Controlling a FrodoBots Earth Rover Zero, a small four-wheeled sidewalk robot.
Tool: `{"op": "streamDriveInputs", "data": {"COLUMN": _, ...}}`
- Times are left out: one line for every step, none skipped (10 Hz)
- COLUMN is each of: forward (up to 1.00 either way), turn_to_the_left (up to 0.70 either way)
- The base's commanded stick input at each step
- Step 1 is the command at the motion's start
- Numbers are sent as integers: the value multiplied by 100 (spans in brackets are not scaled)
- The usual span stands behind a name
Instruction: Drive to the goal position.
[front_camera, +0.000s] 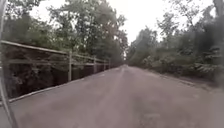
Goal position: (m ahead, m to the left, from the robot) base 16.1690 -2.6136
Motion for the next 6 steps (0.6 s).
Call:
{"op": "streamDriveInputs", "data": {"forward": 70, "turn_to_the_left": 0}}
{"op": "streamDriveInputs", "data": {"forward": 70, "turn_to_the_left": 0}}
{"op": "streamDriveInputs", "data": {"forward": 70, "turn_to_the_left": 0}}
{"op": "streamDriveInputs", "data": {"forward": 70, "turn_to_the_left": 0}}
{"op": "streamDriveInputs", "data": {"forward": 70, "turn_to_the_left": 0}}
{"op": "streamDriveInputs", "data": {"forward": 70, "turn_to_the_left": 0}}
